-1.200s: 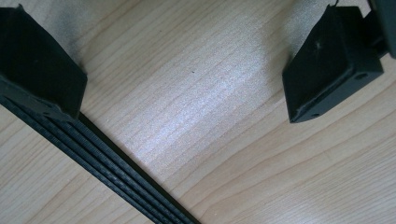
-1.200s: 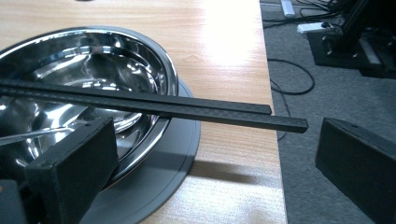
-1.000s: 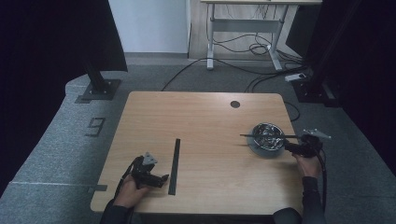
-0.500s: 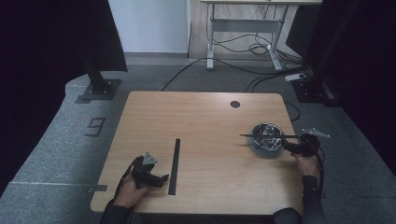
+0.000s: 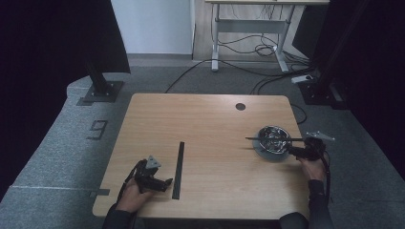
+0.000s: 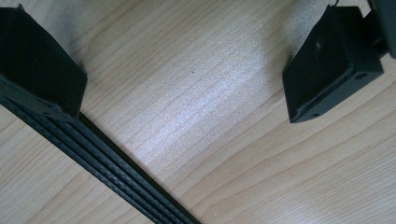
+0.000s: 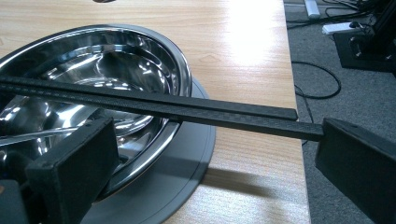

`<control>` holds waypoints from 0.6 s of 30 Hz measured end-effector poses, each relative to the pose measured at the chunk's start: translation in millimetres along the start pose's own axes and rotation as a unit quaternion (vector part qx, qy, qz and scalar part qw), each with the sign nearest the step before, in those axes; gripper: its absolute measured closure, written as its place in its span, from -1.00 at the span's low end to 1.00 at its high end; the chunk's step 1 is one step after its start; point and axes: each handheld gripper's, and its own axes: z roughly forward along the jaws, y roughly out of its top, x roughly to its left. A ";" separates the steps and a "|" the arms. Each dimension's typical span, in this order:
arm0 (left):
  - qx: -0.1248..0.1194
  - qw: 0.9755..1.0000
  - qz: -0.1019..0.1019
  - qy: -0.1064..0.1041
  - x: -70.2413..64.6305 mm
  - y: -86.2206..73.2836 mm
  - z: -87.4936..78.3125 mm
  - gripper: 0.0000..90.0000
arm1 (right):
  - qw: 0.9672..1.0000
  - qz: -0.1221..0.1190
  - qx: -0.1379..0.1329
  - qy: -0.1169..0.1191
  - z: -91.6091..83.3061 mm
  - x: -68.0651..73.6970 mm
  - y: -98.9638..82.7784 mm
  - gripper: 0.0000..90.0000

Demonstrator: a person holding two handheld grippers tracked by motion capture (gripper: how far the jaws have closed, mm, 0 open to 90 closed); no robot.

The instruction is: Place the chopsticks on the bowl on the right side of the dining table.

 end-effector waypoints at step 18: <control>0.000 1.000 0.000 0.000 0.0 0.0 0.0 -1.00 | 1.000 -0.016 0.007 0.007 2.3 6.1 0.6 -1.00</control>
